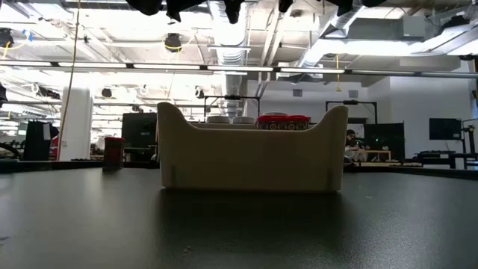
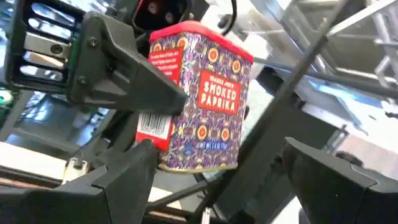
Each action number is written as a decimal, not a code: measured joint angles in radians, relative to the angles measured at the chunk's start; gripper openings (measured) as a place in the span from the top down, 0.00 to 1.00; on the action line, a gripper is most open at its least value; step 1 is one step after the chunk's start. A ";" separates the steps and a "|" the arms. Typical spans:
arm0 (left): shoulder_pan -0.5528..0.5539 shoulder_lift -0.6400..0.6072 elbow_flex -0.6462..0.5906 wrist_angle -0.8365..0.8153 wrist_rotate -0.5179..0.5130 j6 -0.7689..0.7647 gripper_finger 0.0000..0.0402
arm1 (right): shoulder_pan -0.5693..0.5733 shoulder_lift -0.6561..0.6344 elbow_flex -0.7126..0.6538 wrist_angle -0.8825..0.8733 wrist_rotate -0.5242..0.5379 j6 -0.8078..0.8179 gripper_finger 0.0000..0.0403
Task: Sort spices by type
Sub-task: Put the right red seasoning can into the white bin
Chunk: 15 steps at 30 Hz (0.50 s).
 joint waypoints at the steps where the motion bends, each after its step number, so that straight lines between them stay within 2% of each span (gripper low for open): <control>1: 0.000 0.000 0.005 -0.006 -0.011 -0.007 0.17 | -0.002 0.002 0.000 0.004 -0.002 0.001 0.23; 15: 0.008 0.023 0.010 -0.056 -0.084 0.011 0.17 | 0.001 0.005 0.000 0.045 -0.009 -0.024 0.23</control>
